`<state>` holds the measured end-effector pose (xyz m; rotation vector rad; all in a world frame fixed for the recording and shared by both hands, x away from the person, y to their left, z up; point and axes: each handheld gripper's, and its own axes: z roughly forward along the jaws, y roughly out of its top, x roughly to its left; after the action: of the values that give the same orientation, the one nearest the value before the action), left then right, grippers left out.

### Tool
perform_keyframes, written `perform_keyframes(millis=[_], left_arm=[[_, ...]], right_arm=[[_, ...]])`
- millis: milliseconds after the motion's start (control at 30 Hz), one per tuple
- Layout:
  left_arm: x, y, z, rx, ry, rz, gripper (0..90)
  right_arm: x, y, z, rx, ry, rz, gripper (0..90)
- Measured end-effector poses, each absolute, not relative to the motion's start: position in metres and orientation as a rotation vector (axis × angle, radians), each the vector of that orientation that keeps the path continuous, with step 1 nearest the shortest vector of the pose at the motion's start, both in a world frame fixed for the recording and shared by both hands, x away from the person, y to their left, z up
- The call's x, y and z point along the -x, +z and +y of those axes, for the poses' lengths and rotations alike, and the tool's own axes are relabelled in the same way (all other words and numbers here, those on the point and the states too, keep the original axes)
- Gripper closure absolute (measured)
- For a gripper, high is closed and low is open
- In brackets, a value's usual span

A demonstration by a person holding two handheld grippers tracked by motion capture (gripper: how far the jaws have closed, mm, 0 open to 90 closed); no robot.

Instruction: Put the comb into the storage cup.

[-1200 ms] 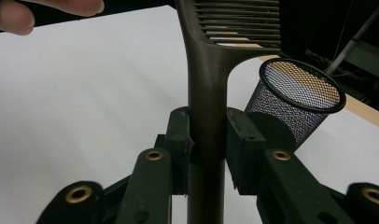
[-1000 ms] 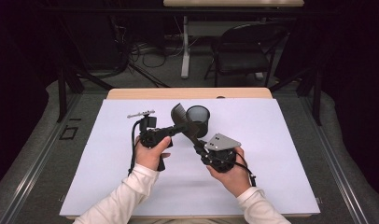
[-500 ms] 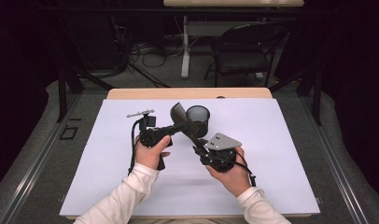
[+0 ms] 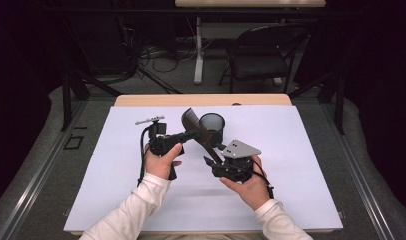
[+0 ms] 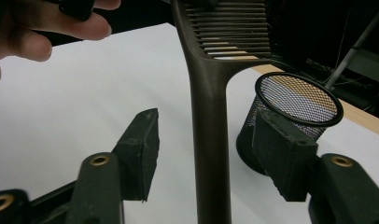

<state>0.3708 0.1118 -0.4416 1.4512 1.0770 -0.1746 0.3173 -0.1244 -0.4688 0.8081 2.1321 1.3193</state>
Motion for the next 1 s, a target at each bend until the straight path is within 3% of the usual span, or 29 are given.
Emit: perform_keyframes(millis=[467, 900, 1000], left_arm=[[-0.3732, -0.4395, 0.112, -1.47, -0.123, 1.048, 84.0], [-0.3773, -0.4352, 0.1085, -1.509, -0.075, 1.027, 84.0], [-0.3771, -0.4342, 0.1079, -1.514, -0.072, 1.019, 84.0]], right_arm=[[-0.3173, -0.4655, -0.1274, -0.819, 1.328, 2.117, 35.8], [-0.3213, -0.4628, -0.1321, -0.871, 1.312, 2.09, 15.8], [-0.3224, -0.4627, -0.1312, -0.872, 1.316, 2.1, 14.6]])
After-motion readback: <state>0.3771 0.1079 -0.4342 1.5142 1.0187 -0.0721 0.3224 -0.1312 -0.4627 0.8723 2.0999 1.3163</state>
